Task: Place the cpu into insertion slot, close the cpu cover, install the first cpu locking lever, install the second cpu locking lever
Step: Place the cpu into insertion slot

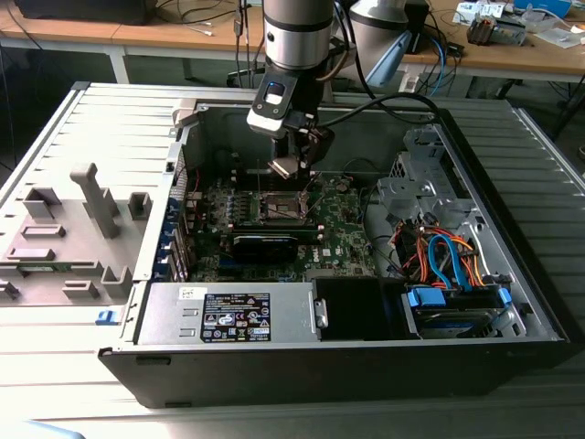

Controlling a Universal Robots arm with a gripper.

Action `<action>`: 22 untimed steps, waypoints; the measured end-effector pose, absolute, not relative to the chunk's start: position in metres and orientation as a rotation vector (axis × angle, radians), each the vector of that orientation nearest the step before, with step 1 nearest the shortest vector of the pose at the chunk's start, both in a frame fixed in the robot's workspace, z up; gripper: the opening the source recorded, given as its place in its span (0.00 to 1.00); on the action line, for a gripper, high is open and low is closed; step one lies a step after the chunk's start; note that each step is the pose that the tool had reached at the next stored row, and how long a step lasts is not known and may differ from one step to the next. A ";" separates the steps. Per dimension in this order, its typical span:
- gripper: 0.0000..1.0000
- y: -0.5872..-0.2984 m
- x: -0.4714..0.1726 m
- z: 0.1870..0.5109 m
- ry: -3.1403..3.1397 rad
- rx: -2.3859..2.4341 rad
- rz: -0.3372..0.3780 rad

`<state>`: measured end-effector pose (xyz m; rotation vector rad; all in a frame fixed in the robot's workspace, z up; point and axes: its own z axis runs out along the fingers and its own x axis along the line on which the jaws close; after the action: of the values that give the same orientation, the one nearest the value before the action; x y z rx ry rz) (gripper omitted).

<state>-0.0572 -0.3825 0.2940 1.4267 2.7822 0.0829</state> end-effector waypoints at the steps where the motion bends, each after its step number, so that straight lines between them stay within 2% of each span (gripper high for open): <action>1: 0.55 -0.383 -0.057 0.294 2.781 1.428 0.083; 22: 0.55 -0.383 -0.057 0.293 2.762 1.464 0.082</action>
<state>-0.0572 -0.3826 0.2933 1.4642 2.7617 0.0824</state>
